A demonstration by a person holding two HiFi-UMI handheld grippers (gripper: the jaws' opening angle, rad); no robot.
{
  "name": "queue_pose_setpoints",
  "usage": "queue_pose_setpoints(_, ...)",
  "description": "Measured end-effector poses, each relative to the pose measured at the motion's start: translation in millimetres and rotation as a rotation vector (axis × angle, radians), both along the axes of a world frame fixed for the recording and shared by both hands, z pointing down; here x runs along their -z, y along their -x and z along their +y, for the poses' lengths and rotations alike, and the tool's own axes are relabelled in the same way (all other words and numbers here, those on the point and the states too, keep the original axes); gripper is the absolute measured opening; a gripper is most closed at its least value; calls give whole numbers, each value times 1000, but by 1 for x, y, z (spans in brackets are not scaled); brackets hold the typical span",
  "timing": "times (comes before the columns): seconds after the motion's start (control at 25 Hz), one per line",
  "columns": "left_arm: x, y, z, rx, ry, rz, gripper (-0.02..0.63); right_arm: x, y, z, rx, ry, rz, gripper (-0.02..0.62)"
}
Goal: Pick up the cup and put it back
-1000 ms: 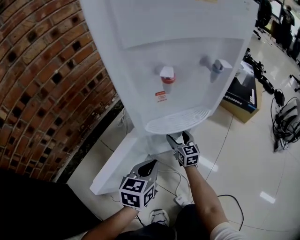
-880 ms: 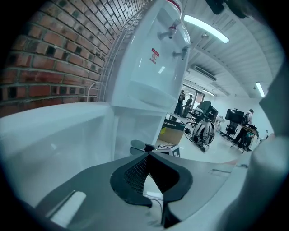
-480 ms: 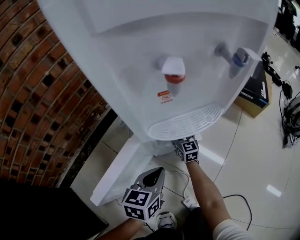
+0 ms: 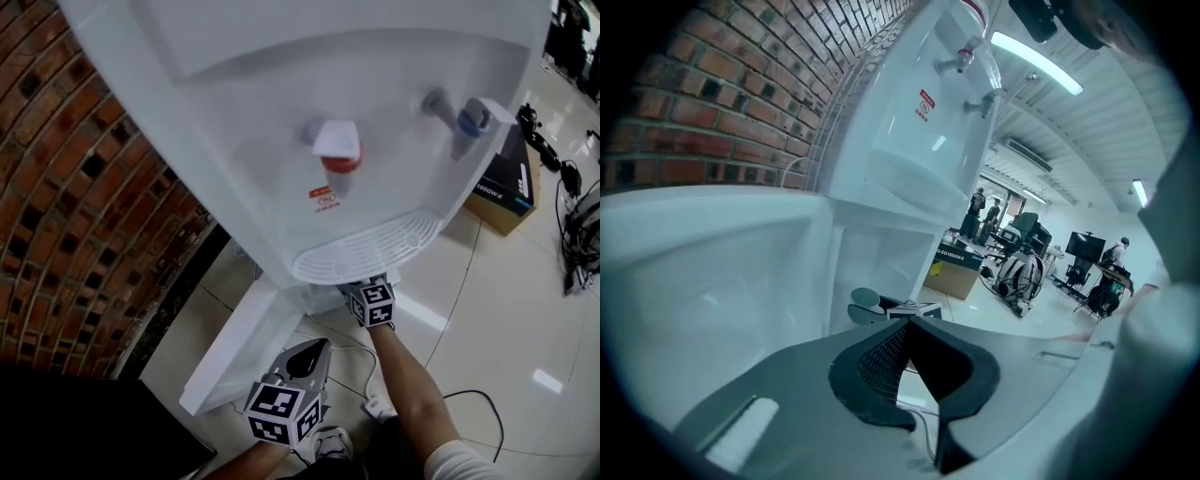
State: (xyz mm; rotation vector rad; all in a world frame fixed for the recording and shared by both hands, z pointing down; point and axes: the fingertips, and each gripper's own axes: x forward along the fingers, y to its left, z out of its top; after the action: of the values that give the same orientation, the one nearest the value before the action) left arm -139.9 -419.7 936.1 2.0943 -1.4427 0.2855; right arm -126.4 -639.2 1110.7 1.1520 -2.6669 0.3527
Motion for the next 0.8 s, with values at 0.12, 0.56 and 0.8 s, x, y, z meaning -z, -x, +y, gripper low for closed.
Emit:
queue_pose_setpoints(0.12, 6, 0, -1, -6, -9, 13, 0, 11, -7, 7, -2, -6, -5, 437)
queue_pose_setpoints(0.56, 67, 34, 3, 78, -32, -11, 0, 93, -78, 88, -46, 49, 8, 11)
queue_pose_setpoints(0.8, 146, 14, 26, 128, 25, -48, 0, 218, -113, 137, -68, 102, -22, 11)
